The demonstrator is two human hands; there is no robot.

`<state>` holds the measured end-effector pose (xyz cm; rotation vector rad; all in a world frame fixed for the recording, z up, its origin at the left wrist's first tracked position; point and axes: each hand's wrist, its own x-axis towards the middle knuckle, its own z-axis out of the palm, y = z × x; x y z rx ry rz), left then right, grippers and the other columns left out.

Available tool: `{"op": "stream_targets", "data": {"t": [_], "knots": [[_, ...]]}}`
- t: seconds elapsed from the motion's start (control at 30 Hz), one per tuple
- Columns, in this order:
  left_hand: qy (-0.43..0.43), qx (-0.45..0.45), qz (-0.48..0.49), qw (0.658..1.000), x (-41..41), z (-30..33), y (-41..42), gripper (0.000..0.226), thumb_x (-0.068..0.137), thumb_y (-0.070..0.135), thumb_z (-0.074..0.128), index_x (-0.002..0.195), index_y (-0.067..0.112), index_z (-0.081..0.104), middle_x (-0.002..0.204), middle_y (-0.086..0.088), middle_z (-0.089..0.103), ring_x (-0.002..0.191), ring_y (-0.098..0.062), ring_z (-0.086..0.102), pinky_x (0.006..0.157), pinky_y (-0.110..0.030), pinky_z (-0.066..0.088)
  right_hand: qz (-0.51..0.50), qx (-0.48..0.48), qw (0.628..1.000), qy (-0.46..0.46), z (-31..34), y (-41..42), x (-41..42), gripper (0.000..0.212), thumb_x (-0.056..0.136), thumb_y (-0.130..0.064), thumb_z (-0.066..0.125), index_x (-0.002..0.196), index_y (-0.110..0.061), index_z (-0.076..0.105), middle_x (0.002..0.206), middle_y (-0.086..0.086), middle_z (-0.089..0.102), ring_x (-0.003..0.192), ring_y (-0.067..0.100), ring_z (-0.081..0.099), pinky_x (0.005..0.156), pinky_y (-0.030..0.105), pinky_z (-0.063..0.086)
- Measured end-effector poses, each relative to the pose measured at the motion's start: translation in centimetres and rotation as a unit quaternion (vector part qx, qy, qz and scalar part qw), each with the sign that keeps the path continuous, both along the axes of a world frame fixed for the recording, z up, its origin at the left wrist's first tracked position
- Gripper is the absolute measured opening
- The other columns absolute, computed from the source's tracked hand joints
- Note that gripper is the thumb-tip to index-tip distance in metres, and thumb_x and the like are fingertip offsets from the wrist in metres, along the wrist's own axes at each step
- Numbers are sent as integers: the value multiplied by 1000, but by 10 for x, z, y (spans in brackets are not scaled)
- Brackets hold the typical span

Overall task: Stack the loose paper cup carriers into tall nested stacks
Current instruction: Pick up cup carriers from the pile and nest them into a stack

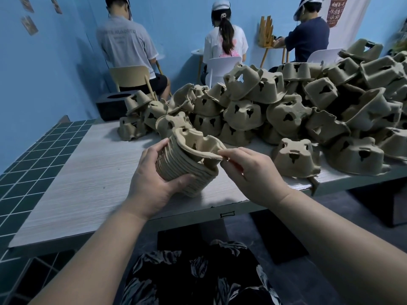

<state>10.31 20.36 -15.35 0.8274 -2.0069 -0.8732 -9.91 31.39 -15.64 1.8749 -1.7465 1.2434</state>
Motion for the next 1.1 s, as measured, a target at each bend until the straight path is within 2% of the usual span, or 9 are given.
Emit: {"op": "stream_targets", "data": {"t": [0.1, 0.23, 0.33, 0.43, 0.53, 0.63, 0.73, 0.93, 1.1], "knots": [[6, 4, 5, 1000, 2, -1, 0, 101, 44, 73, 71, 135, 41, 40, 133, 11, 49, 119, -4, 46, 92, -10, 34, 5, 13, 1000, 15, -2, -3, 3, 32, 92, -29, 46, 104, -12, 69, 82, 4, 68, 72, 29, 64, 58, 38, 52], [23, 7, 11, 1000, 7, -3, -2, 109, 40, 85, 70, 135, 40, 42, 132, 7, 53, 121, -9, 51, 100, -22, 39, 51, 39, 997, 40, -1, -9, 13, 31, 93, -26, 44, 101, -8, 68, 87, 7, 70, 72, 31, 63, 58, 34, 51], [30, 2, 15, 999, 17, -2, -5, 107, 39, 88, 68, 133, 44, 40, 133, 9, 52, 122, -8, 51, 102, -26, 41, 76, 65, 994, 37, -1, -14, 18, 32, 92, -30, 45, 105, -11, 67, 87, 2, 68, 71, 24, 61, 62, 29, 49], [24, -8, 35, 999, 35, 0, -15, 105, 42, 84, 72, 134, 45, 41, 134, 9, 52, 123, -9, 51, 106, -35, 43, 46, 85, 995, 9, 0, -22, 19, 38, 91, -42, 46, 113, -16, 63, 78, -12, 54, 66, 7, 47, 63, 28, 44], [29, -7, 67, 997, 51, 3, -29, 102, 43, 73, 77, 135, 44, 42, 134, 9, 51, 123, -12, 50, 107, -42, 43, -21, 86, 996, -13, 3, -39, 18, 31, 91, -34, 57, 116, -17, 62, 86, -5, 59, 75, 11, 51, 70, 33, 48], [15, -8, 86, 996, 60, 4, -41, 106, 45, 68, 83, 138, 38, 43, 132, 11, 48, 122, -11, 48, 108, -38, 42, -77, 128, 989, -17, 7, -64, 20, 43, 90, -36, 58, 129, -18, 54, 109, 1, 62, 101, 21, 52, 84, 29, 38], [4, -13, 85, 996, 61, 1, -49, 107, 47, 67, 84, 140, 33, 43, 132, 11, 48, 122, -9, 48, 106, -33, 41, -125, 175, 977, -13, 10, -89, 23, 57, 87, -48, 57, 136, -21, 45, 122, 1, 58, 111, 24, 44, 91, 29, 33], [1, -11, 62, 998, 54, -2, -58, 97, 47, 71, 74, 134, 45, 39, 132, 16, 48, 124, -7, 47, 105, -29, 38, -193, 222, 956, 3, 8, -120, 26, 63, 84, -60, 53, 131, -17, 44, 119, 6, 61, 112, 29, 41, 92, 35, 35], [-15, -20, 60, 998, 50, -2, -63, 102, 54, 63, 85, 141, 33, 42, 135, 15, 45, 124, -2, 43, 102, -17, 33, -203, 230, 952, -21, 7, -118, 20, 58, 82, -52, 57, 129, -20, 45, 116, 4, 62, 108, 26, 43, 86, 30, 32]]}}
